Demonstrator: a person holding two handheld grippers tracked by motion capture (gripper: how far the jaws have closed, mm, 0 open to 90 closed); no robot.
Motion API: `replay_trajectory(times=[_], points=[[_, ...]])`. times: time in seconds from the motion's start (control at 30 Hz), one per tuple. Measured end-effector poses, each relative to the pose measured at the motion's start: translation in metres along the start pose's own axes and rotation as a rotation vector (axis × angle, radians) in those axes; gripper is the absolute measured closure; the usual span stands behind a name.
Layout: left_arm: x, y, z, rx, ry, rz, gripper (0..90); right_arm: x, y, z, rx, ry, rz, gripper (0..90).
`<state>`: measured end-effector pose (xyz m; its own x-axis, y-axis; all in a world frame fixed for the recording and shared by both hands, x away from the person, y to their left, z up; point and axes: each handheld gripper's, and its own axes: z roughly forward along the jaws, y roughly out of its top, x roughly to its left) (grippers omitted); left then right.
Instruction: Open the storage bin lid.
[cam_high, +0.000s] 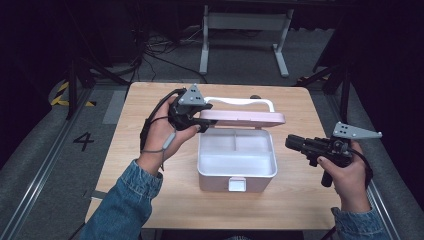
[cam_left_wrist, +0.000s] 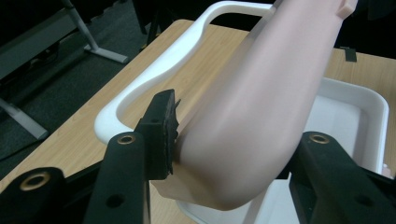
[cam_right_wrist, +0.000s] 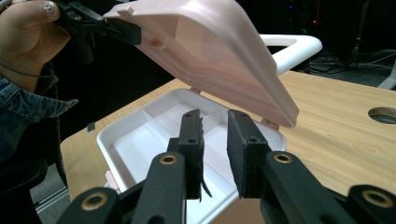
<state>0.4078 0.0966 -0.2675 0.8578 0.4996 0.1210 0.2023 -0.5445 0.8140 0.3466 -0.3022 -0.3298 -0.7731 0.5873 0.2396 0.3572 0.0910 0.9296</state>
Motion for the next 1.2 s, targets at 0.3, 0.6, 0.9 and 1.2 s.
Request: replay_trajectory(times=[0.3,0.6,0.9,1.2], points=[[0.013,0.006,0.002,-0.012,0.014,-0.043,62.0,-0.003,-0.002,-0.003,-0.002,-0.008,0.016,76.1],[0.026,0.014,0.010,0.010,0.051,-0.060,67.7,-0.006,-0.002,-0.007,-0.010,-0.017,0.024,75.3],[0.040,0.020,0.017,0.031,0.049,-0.072,67.8,-0.005,-0.004,-0.013,-0.013,-0.031,0.025,74.6],[0.054,0.021,0.028,0.020,0.062,-0.102,66.5,-0.007,-0.008,-0.020,-0.012,-0.056,0.033,74.2]])
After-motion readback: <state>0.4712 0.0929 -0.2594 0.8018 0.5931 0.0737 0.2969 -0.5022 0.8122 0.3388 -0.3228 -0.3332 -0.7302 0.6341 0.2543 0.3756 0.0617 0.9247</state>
